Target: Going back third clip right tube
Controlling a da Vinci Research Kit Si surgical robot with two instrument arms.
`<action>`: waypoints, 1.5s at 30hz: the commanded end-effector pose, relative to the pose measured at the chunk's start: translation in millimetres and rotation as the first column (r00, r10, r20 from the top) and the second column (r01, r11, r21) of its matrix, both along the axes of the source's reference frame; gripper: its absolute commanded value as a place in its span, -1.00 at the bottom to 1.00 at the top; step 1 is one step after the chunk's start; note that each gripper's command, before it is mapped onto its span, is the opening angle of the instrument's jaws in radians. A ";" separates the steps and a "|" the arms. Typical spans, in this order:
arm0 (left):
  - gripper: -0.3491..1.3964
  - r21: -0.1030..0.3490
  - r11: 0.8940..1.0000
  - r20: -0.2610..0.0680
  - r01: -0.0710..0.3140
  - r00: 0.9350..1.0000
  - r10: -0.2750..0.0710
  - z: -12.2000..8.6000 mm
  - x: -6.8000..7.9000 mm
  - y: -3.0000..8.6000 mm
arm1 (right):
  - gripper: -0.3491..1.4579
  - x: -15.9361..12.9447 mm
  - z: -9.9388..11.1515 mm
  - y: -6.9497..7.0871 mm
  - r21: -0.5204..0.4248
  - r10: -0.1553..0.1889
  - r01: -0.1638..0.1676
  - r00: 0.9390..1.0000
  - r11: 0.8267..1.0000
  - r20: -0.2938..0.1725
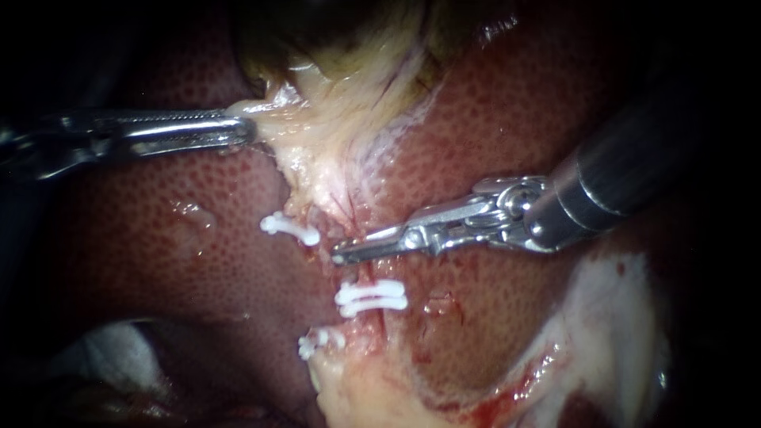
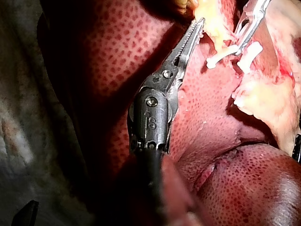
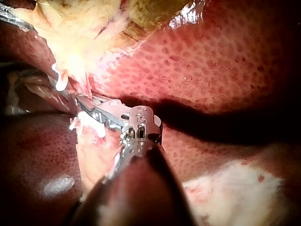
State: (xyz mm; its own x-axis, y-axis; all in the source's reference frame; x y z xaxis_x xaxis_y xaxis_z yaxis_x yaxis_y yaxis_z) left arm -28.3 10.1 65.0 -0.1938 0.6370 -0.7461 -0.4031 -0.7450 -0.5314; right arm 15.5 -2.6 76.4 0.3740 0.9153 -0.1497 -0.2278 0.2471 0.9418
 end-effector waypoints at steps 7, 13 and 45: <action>-1.00 0.000 1.000 0.000 0.000 1.000 0.000 0.0 0.0 0.0 | -1.00 0.0 0.0 -0.3 -0.022 -0.011 0.010 1.000 1.000 -0.028; -1.00 0.000 1.000 0.000 0.000 1.000 0.000 0.0 0.0 0.0 | -0.17 0.4 -0.4 -0.4 -0.231 0.010 -0.028 0.997 0.972 -0.077; -1.00 -0.001 1.000 0.000 0.000 1.000 0.000 0.1 0.1 0.0 | -0.06 -4.4 -0.9 -0.3 -0.430 -0.028 -0.027 0.992 0.903 -0.121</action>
State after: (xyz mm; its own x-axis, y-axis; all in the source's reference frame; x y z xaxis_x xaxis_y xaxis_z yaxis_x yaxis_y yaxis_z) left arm -28.2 10.1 65.1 -0.1941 0.6364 -0.7465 -0.4034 -0.7455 -0.5306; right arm 11.1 -2.9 75.5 0.3292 0.7507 -0.5728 -0.1152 0.6340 0.7647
